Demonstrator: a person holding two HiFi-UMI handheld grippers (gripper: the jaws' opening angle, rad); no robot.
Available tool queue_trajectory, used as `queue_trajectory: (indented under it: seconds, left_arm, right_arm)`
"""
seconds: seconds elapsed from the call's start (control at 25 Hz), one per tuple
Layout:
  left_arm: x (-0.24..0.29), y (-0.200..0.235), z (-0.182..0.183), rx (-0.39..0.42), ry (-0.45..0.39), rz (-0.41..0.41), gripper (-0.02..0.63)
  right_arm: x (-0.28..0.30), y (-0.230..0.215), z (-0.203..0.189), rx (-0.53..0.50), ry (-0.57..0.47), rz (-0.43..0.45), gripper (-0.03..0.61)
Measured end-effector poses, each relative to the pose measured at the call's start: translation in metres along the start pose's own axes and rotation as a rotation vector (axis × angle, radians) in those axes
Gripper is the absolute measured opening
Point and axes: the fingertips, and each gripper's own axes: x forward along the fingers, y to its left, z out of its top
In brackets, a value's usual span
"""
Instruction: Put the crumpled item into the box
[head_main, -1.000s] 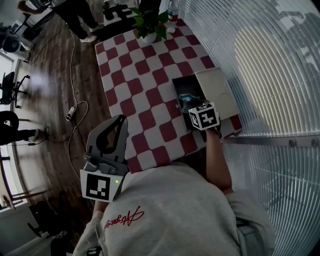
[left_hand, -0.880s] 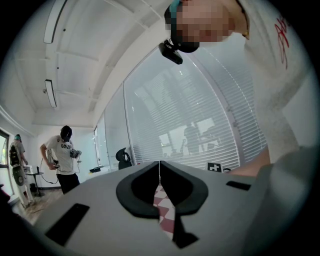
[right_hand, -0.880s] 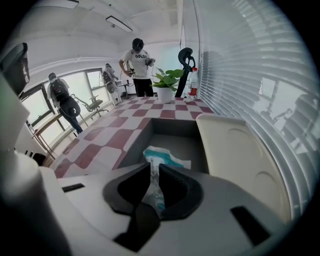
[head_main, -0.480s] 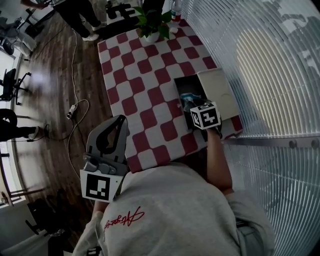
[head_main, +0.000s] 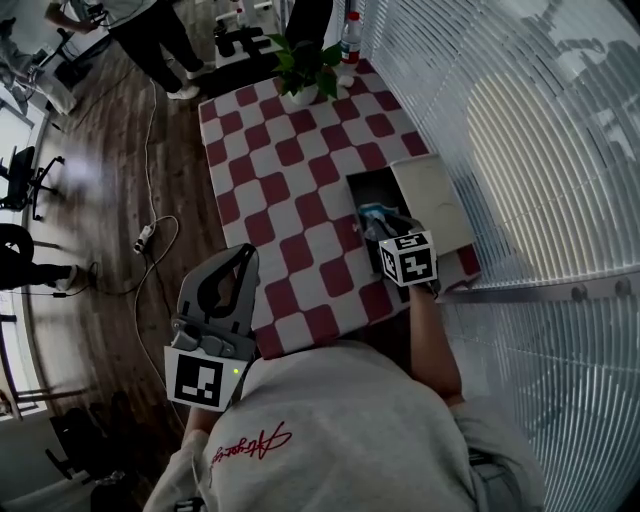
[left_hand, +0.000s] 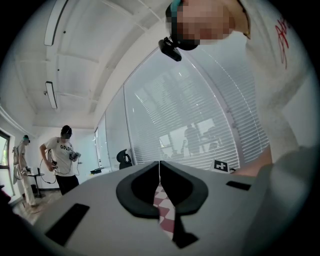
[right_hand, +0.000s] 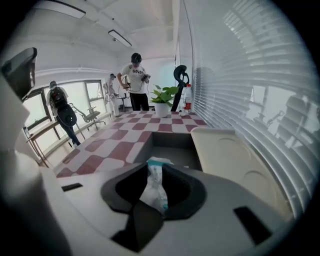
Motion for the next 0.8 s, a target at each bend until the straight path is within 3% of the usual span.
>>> queue_trajectory:
  seconds: [0.4,0.8]
  left_arm:
    - [0.0,-0.007,0.0,-0.004,0.001,-0.017,0.018]
    - [0.0,-0.011,0.003,-0.008,-0.009,-0.027,0.018]
  right_arm:
    - [-0.036,0.006,0.022,-0.028,-0.115,-0.028,0.098]
    - [-0.092,0.014,0.07,-0.041,-0.318,-0.047,0.09]
